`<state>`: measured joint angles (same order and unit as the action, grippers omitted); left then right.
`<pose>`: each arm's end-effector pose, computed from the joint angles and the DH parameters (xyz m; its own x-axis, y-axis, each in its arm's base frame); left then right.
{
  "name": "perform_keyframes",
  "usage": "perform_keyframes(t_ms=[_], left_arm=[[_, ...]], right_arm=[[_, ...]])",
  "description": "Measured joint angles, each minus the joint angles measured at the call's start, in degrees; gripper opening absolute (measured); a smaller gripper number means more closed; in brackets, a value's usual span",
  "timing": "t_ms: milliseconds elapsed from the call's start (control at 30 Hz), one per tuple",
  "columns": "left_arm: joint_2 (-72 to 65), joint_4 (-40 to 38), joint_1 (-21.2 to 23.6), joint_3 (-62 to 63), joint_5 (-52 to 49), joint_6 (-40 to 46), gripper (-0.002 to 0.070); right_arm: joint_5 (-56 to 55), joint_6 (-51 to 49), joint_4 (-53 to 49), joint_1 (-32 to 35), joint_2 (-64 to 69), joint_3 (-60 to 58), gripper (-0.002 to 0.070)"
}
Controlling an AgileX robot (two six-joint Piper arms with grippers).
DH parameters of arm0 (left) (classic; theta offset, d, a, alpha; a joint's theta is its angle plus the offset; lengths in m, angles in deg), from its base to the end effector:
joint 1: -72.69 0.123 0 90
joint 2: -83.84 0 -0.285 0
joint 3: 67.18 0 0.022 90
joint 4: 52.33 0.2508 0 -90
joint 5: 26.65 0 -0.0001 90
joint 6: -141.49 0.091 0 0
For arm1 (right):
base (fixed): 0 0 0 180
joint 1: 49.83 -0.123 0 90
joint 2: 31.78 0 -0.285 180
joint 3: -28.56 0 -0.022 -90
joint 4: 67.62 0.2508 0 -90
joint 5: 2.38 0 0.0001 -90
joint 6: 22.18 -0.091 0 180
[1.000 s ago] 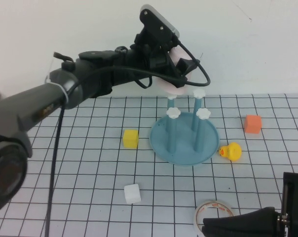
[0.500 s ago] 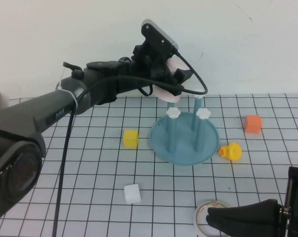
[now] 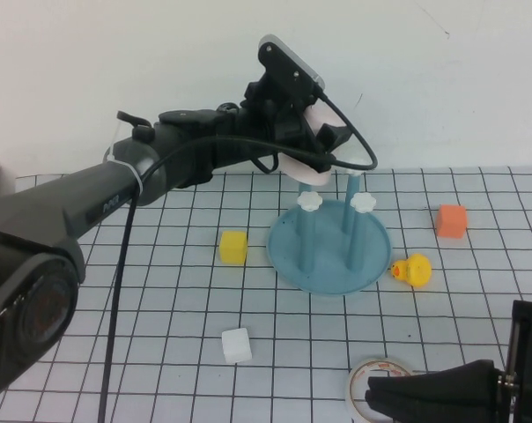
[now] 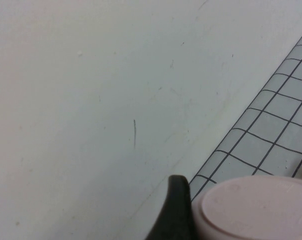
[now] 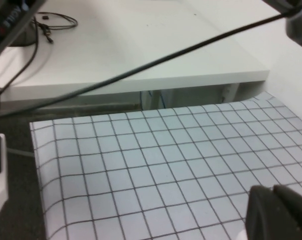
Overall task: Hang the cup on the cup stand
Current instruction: Place the cup on the cup holder
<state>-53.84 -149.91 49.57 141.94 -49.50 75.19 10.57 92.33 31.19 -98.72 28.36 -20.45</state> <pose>0.4796 -0.2429 0.2337 -0.0472 0.2880 -0.9565 0.7433 0.6498 0.1590 0.1077 0.1542 0.2826 0.0465 -0.3424 -0.9384 -0.8939 0.4050 -0.1921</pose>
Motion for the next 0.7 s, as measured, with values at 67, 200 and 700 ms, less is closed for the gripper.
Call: perform_keyframes(t_ms=[67, 200, 700], left_arm=[[0.00, 0.00, -0.26, 0.00, 0.29, 0.00, 0.0547], [0.00, 0.00, -0.76, 0.00, 1.00, -0.53, 0.0563], [0.43, -0.13, -0.64, 0.00, 0.88, -2.15, 0.0526]], right_arm=[[0.73, -0.03, 0.00, 0.00, 0.00, 0.00, -0.0001], [1.40, -0.03, 0.00, 0.00, 0.00, 0.00, -0.0001], [3.02, -1.34, 0.00, 0.00, 0.00, 0.00, -0.0001]])
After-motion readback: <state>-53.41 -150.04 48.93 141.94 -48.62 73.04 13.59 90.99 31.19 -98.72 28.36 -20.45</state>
